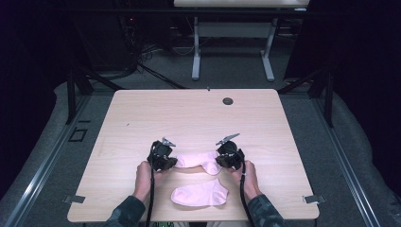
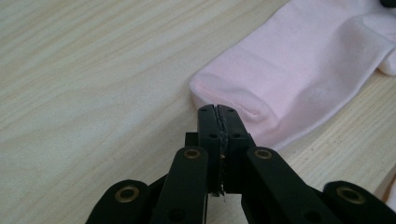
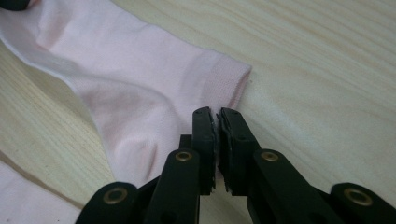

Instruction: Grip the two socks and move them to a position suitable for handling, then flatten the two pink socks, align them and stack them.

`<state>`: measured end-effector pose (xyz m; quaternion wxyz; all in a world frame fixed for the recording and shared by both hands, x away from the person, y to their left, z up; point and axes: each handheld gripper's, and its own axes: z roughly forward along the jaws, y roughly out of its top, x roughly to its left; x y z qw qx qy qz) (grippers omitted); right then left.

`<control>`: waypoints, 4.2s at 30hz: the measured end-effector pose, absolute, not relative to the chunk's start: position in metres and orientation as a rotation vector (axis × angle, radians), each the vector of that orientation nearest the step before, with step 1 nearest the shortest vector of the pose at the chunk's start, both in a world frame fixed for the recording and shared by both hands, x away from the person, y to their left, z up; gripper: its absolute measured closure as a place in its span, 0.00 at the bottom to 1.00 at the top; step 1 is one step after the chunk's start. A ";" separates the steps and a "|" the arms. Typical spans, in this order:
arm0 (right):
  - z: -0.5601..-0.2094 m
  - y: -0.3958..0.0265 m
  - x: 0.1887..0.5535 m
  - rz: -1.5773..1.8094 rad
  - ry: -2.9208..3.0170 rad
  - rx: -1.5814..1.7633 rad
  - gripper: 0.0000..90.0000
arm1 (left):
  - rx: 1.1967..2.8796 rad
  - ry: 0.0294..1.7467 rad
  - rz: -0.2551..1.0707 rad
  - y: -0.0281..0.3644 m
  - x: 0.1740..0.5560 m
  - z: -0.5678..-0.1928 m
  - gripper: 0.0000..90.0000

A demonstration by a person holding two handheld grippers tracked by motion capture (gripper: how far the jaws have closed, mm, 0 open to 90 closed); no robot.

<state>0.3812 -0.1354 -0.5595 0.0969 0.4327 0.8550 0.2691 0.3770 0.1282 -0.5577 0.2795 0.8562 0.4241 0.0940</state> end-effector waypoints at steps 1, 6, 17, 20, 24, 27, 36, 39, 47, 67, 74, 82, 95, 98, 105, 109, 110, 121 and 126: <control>-0.561 -0.134 0.380 0.837 2.495 1.299 0.94 | 2.290 1.139 0.256 0.128 0.376 -0.557 0.99; -0.554 -0.137 0.380 0.802 2.527 1.264 0.94 | 2.268 1.134 0.265 0.131 0.373 -0.552 0.99; -0.542 -0.140 0.372 0.832 2.515 1.242 0.94 | 2.246 1.115 0.284 0.135 0.363 -0.536 0.99; -0.534 -0.141 0.368 0.818 2.521 1.223 0.94 | 2.233 1.115 0.279 0.136 0.358 -0.530 0.99; -0.522 -0.143 0.360 0.831 2.514 1.202 0.94 | 2.215 1.103 0.274 0.139 0.349 -0.521 0.99; -0.513 -0.144 0.351 0.834 2.516 1.178 0.94 | 2.194 1.091 0.264 0.141 0.341 -0.514 0.99; -0.494 -0.152 0.323 0.849 2.528 1.146 0.94 | 2.169 1.062 0.234 0.143 0.313 -0.499 0.99; -0.492 -0.154 0.314 0.858 2.532 1.141 0.94 | 2.173 1.049 0.219 0.144 0.304 -0.497 0.99; -0.492 -0.163 0.290 0.853 2.578 1.125 0.94 | 2.163 1.032 0.162 0.145 0.278 -0.504 0.99; -0.544 -0.150 0.280 0.755 2.635 1.124 0.94 | 2.252 1.071 0.165 0.141 0.261 -0.550 0.98; -0.541 -0.159 0.278 0.828 2.610 1.119 0.65 | 2.197 1.076 0.237 0.145 0.258 -0.536 0.54; -0.524 -0.149 0.260 1.012 2.644 1.018 0.89 | 2.245 0.943 0.157 0.121 0.261 -0.527 0.75; -0.562 -0.142 0.254 0.892 2.751 1.010 1.00 | 2.315 0.929 0.128 0.124 0.252 -0.566 0.98; -0.563 -0.148 0.253 0.907 2.745 0.999 1.00 | 2.279 0.917 0.125 0.132 0.250 -0.570 0.99; -0.564 -0.155 0.254 0.933 2.753 1.023 1.00 | 2.245 0.914 0.088 0.139 0.252 -0.572 0.99; -0.560 -0.155 0.258 0.988 2.749 1.044 1.00 | 2.222 0.912 0.103 0.138 0.252 -0.564 0.88; -0.557 -0.157 0.260 1.016 2.732 1.039 1.00 | 2.202 0.925 0.103 0.137 0.253 -0.562 0.88; -0.564 -0.146 0.284 0.893 2.608 1.109 1.00 | 2.229 0.999 0.182 0.137 0.262 -0.570 0.99; -0.566 -0.151 0.280 0.927 2.587 1.127 1.00 | 2.223 0.984 0.196 0.137 0.261 -0.571 0.99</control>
